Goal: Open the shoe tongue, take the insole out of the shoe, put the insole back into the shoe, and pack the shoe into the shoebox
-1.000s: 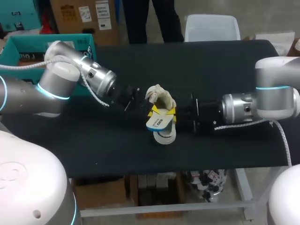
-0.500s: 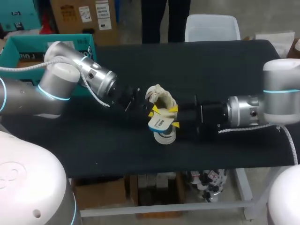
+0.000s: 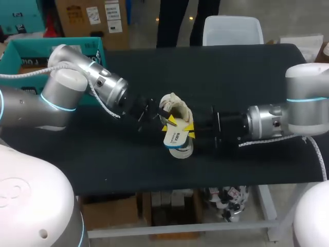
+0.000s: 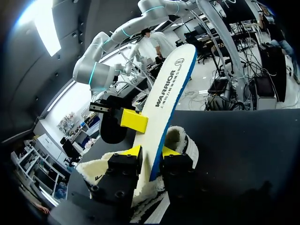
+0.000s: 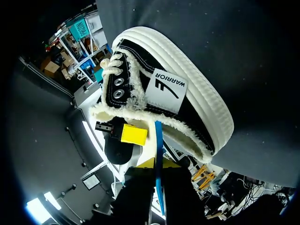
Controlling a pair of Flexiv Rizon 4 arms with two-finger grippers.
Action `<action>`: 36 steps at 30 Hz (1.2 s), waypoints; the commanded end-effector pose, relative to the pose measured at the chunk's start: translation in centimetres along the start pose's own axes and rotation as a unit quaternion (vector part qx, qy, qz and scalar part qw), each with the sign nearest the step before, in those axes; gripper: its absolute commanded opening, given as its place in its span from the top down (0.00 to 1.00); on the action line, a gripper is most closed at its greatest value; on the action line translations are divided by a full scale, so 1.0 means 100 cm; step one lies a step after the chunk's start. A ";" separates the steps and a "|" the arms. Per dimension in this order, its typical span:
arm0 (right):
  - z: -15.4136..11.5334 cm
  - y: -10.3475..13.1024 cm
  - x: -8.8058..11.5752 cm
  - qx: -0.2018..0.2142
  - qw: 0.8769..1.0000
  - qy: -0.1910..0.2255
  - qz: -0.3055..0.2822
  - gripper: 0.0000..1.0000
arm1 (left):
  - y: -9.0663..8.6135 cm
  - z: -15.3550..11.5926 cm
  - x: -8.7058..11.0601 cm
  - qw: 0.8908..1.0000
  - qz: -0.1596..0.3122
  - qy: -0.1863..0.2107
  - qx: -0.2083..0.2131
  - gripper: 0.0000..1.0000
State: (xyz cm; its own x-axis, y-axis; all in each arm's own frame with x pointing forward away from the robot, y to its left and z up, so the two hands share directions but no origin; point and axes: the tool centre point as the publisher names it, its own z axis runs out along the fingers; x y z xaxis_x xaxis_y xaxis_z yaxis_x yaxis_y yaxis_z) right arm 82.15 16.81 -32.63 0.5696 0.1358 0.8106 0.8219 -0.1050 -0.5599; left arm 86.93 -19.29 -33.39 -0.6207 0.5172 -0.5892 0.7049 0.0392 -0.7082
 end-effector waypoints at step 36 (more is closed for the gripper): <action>0.016 0.030 0.013 0.013 0.990 -0.136 -0.038 1.00 | -0.001 0.006 -0.010 0.991 0.063 0.104 -0.058 1.00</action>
State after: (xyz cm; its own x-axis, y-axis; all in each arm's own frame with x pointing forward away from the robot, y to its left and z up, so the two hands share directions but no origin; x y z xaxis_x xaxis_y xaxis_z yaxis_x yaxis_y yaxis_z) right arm 84.54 17.33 -33.22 0.4826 0.3911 0.7837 0.8635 -0.0628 -0.5004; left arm 87.00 -19.39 -32.40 -0.4501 0.6869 -0.5706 0.8191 0.0630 -0.5702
